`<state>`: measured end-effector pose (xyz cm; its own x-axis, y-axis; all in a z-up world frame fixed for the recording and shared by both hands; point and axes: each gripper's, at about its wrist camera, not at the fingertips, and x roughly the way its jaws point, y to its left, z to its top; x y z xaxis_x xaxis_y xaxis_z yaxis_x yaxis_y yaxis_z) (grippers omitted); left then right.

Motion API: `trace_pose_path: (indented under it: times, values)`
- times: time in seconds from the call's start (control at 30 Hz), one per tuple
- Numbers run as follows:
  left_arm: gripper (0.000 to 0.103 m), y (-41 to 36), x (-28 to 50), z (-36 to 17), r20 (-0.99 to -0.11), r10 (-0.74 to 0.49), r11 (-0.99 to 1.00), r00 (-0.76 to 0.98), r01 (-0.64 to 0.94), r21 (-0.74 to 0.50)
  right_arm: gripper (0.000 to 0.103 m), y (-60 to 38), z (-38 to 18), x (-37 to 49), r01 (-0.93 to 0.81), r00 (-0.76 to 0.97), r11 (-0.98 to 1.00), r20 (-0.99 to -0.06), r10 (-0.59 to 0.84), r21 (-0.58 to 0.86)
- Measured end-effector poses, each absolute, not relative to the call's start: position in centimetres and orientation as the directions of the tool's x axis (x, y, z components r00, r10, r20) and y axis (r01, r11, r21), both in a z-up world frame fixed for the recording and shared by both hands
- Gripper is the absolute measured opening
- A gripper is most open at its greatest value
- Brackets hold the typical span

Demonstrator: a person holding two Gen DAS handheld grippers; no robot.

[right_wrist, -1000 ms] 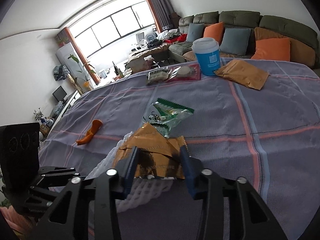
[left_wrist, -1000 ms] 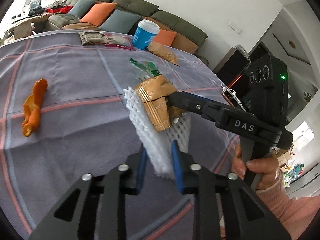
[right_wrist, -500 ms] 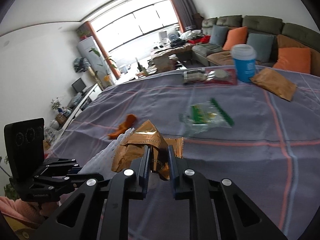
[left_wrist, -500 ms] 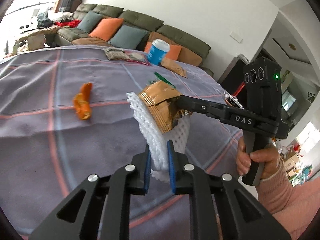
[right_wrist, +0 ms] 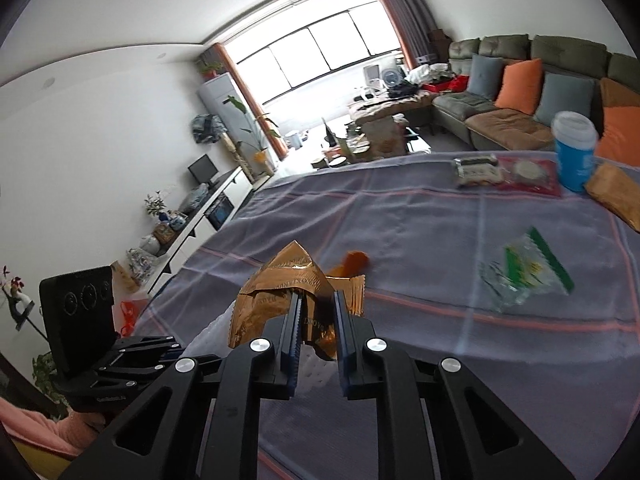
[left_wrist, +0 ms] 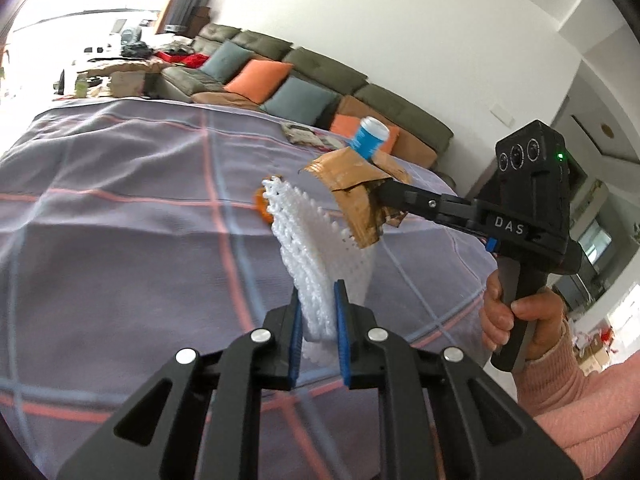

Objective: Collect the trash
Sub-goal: 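Carry the foam net and brown wrapper over the teal bin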

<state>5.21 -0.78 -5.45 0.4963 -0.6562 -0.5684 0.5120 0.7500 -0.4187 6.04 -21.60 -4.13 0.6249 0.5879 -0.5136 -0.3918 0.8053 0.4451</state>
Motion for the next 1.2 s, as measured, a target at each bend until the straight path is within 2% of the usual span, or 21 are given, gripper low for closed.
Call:
trace_pose_path:
  times: [0.4,1.2]
  values:
    - [0.016,3.7,3.4,-4.7,-0.558,-0.574,0.819,0.599,0.423,-0.388,0.015,-17.2,-3.0,7.4,-0.476,0.581,0.752,-0.478,0.658,0.457]
    - [0.016,10.9,1.3,-4.1,-0.545,-0.434,0.892,0.717,0.256,-0.373,0.015,-9.1,-3.1,8.9,-0.586,0.460,0.669,-0.492,0.739,0.456]
